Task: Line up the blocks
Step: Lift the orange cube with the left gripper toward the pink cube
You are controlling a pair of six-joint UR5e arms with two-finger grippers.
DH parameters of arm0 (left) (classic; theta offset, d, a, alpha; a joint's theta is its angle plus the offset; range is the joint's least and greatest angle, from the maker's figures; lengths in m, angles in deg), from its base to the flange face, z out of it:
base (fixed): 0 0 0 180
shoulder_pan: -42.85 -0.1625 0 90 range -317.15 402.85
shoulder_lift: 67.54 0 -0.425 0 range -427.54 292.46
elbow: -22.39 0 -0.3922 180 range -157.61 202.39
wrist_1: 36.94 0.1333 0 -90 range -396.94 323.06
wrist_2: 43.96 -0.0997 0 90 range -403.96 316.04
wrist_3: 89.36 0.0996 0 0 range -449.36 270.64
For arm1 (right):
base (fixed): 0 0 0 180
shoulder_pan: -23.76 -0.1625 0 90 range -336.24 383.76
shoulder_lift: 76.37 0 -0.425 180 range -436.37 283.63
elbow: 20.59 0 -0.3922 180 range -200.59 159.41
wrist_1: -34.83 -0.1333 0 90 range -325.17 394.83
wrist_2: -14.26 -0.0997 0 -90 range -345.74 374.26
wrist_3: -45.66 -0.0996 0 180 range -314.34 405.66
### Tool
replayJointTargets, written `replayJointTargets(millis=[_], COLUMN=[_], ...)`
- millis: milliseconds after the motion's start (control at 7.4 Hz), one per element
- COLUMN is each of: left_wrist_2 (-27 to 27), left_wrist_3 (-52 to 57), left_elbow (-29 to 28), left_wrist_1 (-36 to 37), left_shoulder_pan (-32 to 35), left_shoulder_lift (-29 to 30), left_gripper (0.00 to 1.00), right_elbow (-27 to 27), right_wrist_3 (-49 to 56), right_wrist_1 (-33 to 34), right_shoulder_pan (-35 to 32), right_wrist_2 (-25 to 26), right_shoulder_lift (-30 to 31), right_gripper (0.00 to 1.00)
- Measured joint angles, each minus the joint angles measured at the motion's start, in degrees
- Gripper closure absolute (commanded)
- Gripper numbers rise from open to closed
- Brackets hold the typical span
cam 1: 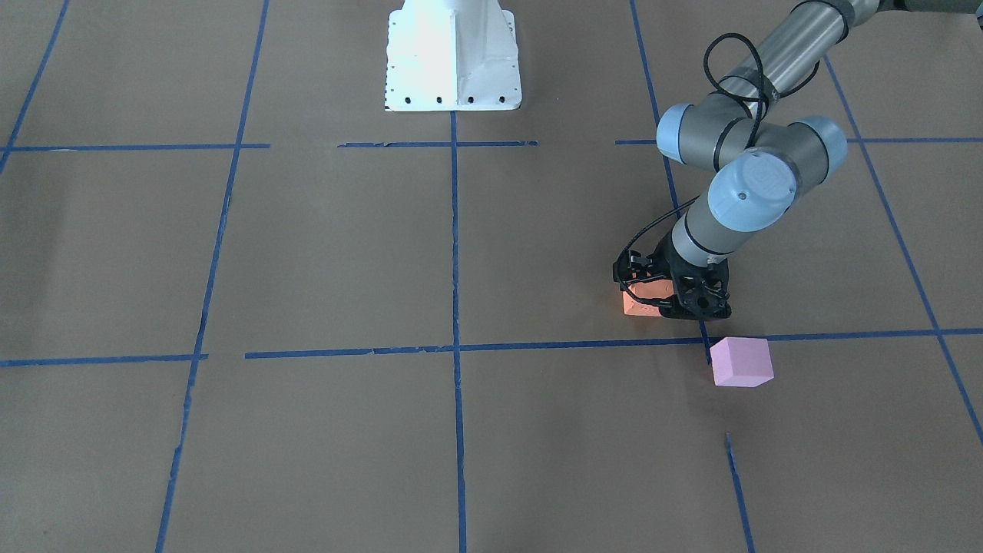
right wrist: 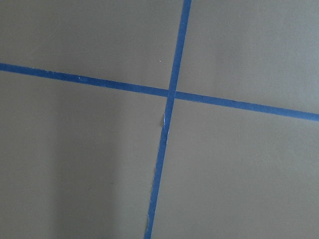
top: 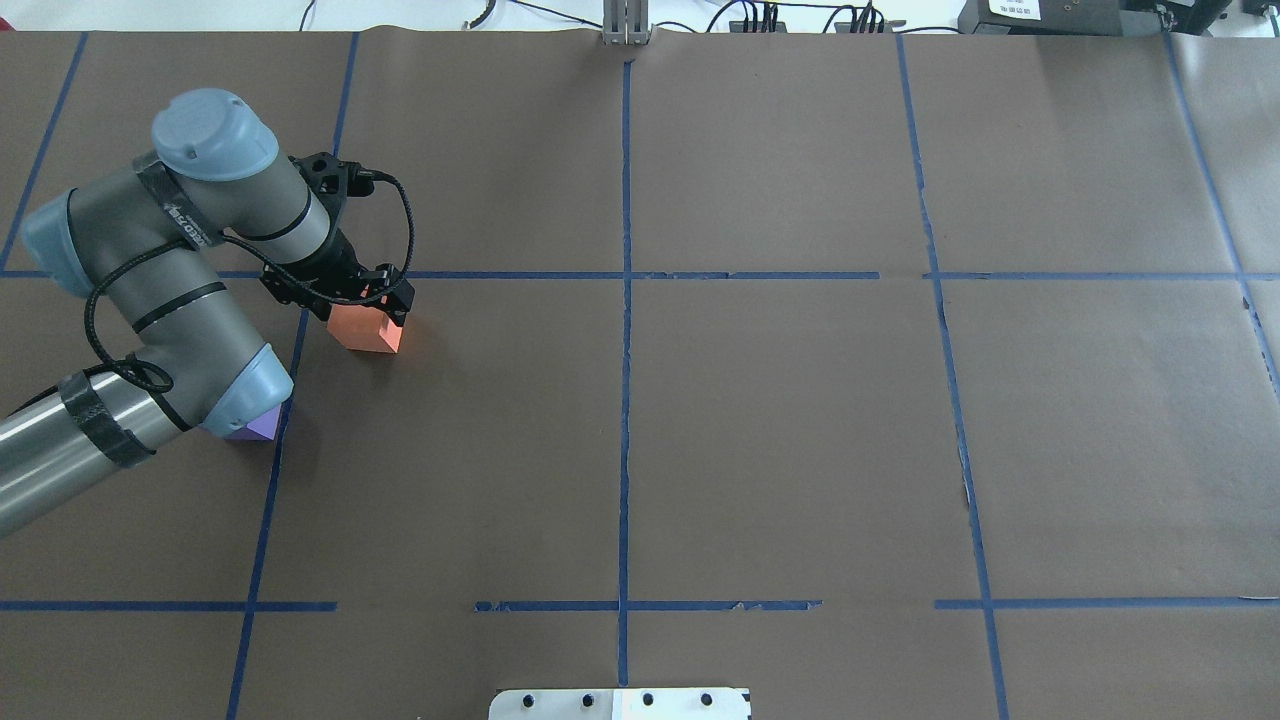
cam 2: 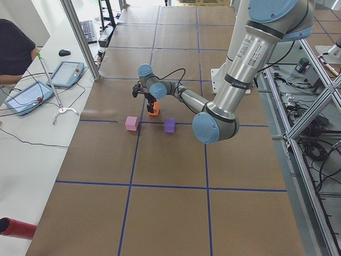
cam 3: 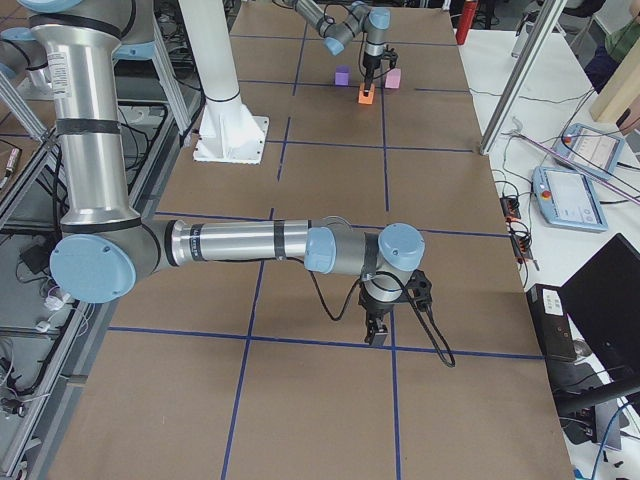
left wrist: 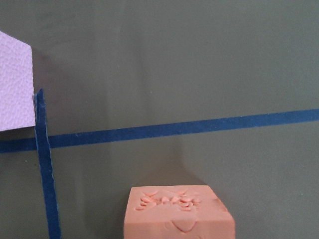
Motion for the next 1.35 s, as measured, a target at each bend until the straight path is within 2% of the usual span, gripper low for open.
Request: replayJointTargets(millis=[541, 811, 946, 1216, 1351], left_wrist_2=[0.0, 0.0, 0.04, 0.19, 0.32], left_wrist_3=[-0.09, -0.11, -0.13, -0.08, 0.1], left_elbow=[-1.3, -1.4, -1.37, -0.07, 2.43], left_wrist_1=[-1.62, -2.02, -2.36, -2.26, -0.54], left_shoulder_pan=[-0.43, -0.45, -0.45, 0.26, 1.9], left_shoulder_lift=[0.0, -0.05, -0.03, -0.09, -0.4], left_gripper=[0.15, 0.64, 0.75, 0.75, 0.75], right_elbow=[0.0, 0.0, 0.0, 0.0, 0.0], right_wrist_3=[0.0, 0.0, 0.0, 0.0, 0.0], right_wrist_1=[0.0, 0.0, 0.0, 0.0, 0.0], right_shoulder_pan=[0.0, 0.0, 0.0, 0.0, 0.0], right_wrist_2=[0.0, 0.0, 0.0, 0.0, 0.0], right_shoulder_lift=[0.0, 0.0, 0.0, 0.0, 0.0], right_gripper=[0.0, 0.0, 0.0, 0.0, 0.0])
